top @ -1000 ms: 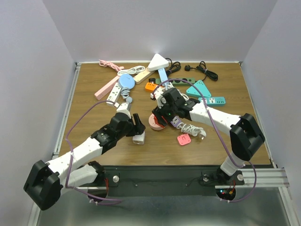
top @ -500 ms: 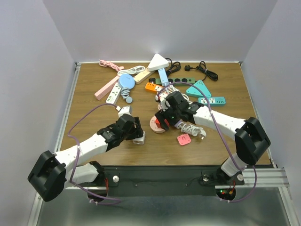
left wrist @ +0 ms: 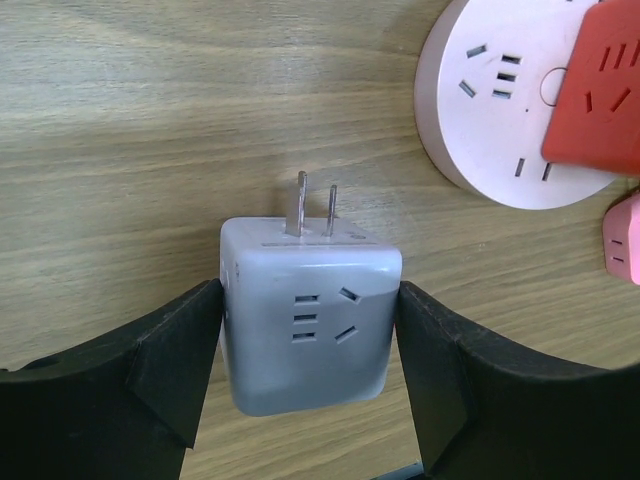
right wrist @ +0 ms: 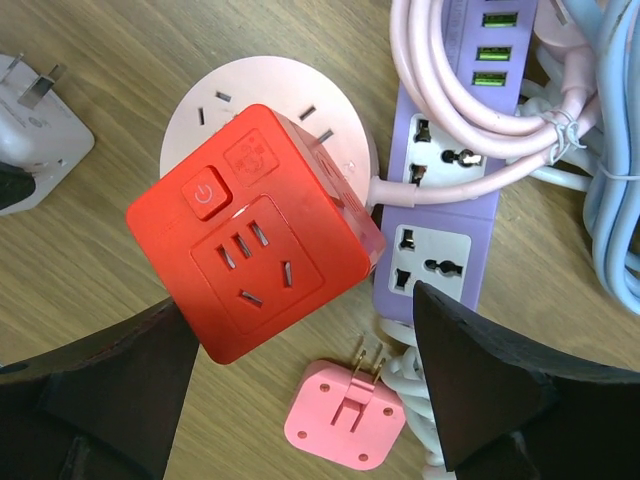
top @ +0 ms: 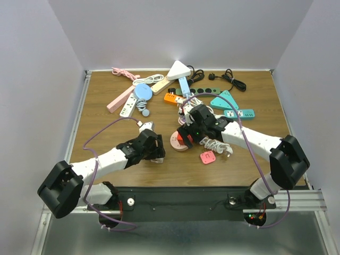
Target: Insert the plug
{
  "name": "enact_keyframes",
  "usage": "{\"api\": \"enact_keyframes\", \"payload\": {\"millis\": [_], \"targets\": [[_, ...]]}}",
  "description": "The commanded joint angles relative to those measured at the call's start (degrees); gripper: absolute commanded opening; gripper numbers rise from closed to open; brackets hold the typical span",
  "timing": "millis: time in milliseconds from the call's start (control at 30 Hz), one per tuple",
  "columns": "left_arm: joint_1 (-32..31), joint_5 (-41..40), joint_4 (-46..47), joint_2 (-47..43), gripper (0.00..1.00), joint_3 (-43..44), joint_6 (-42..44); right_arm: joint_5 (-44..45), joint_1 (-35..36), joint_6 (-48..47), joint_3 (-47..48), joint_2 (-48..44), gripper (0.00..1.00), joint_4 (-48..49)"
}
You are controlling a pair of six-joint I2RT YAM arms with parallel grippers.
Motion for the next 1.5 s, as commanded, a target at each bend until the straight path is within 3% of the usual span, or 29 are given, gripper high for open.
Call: {"api": "enact_keyframes", "payload": {"millis": [0,67,133,167,200,267,300,467,733,833,1000,1467], "targets": [[-0.6,1.2,-0.2,-0.4,0.78,1.7,2.3,4.5,0.2,0.3,0.4,-2.3,0.89,1.9],[-0.6,1.4,-0.4,-0.1,0.78,1.9,3.3,5.0,0.2,1.9,0.4,-2.6,0.89,2.0],[-0.6,3.2,-0.1,0.5,0.64,2.4,4.1,5.9,0.1,2.4,0.4,-3.0,0.90,2.1],[-0.6,4.0,0.5,1.4,0.55,2.5,4.7,6.2,0.2,2.4,0.6,-3.4,0.91,2.2],[-0.5,4.8,1.0,1.8,0.35,2.8,4.8,6.8,0.1,2.3,0.8,-3.6,0.91,2.2],[-0.5,7.0,1.8,2.6,0.17,3.6,5.0,7.8,0.1,2.2,1.5,-4.6,0.93,2.2],[-0.5,9.2,2.5,2.7,0.01,4.6,5.1,8.7,0.1,1.9,1.8,-5.0,0.94,2.1],[2.1,13.6,2.8,1.3,0.00,8.6,5.8,8.8,0.1,1.0,3.6,-9.3,1.00,2.1],[13.2,30.0,6.3,-5.1,0.00,12.1,2.8,-3.8,0.2,-2.6,5.6,-18.3,1.00,2.5],[14.4,35.3,10.0,-7.2,0.00,12.1,-1.8,-10.9,0.2,-3.1,5.7,-20.2,0.99,5.3],[14.6,42.7,25.7,-10.9,0.00,7.8,-17.4,-21.5,0.2,-2.6,7.1,-19.6,0.98,9.9],[14.7,40.2,38.3,-18.4,0.00,1.5,-32.7,-31.4,0.2,-1.1,8.1,-20.6,0.97,14.2]]}}
